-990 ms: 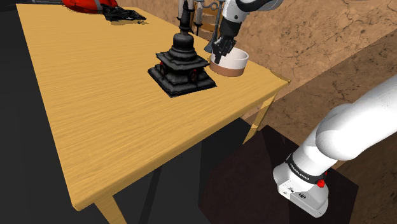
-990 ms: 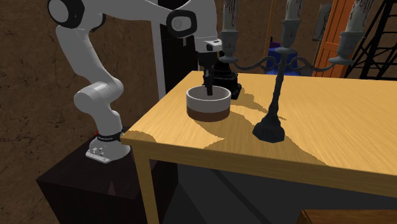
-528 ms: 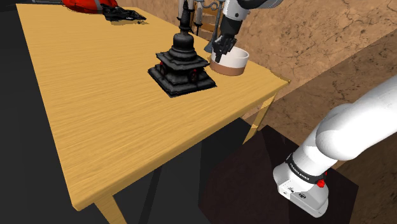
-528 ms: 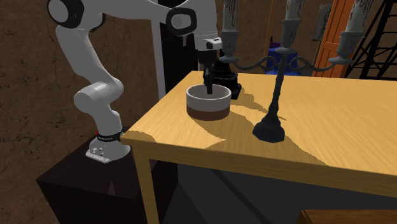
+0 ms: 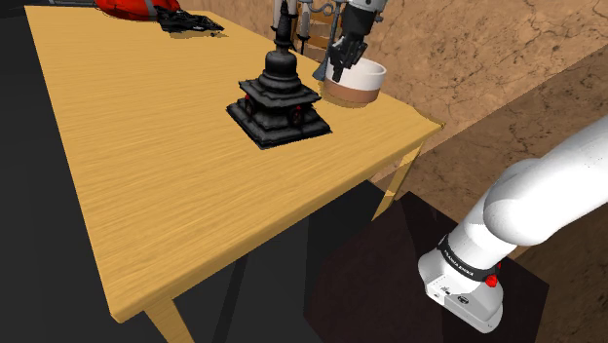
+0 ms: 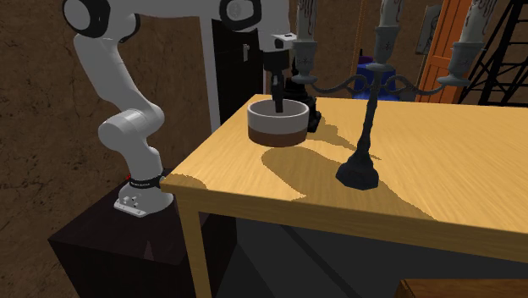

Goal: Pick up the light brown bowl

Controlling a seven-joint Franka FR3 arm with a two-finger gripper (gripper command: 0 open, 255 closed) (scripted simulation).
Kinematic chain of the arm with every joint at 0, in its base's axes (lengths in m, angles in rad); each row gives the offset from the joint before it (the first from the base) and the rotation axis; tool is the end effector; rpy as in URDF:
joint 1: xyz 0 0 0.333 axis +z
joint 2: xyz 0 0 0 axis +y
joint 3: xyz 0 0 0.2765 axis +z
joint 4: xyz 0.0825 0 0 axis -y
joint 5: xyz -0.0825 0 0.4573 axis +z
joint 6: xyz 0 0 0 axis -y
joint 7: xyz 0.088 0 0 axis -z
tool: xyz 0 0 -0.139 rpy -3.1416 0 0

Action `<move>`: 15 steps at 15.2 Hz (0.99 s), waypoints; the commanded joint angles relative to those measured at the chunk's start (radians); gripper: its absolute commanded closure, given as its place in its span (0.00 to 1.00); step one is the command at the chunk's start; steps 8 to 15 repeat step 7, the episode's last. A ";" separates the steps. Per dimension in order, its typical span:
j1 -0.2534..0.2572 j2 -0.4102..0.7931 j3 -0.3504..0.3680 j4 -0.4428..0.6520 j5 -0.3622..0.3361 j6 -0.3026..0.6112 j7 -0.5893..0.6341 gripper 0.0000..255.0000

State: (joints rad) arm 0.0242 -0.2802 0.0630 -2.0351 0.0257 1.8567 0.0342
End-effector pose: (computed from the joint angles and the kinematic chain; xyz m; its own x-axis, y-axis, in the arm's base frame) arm 0.5667 0.0537 0.4892 0.9939 0.0446 0.1008 0.0460 -0.9989 -0.0113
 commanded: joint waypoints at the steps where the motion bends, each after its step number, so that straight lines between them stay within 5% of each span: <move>1: 0.000 0.002 0.000 0.029 -0.001 -0.027 0.000 1.00; 15: -0.001 0.007 -0.001 0.090 -0.001 -0.082 0.001 1.00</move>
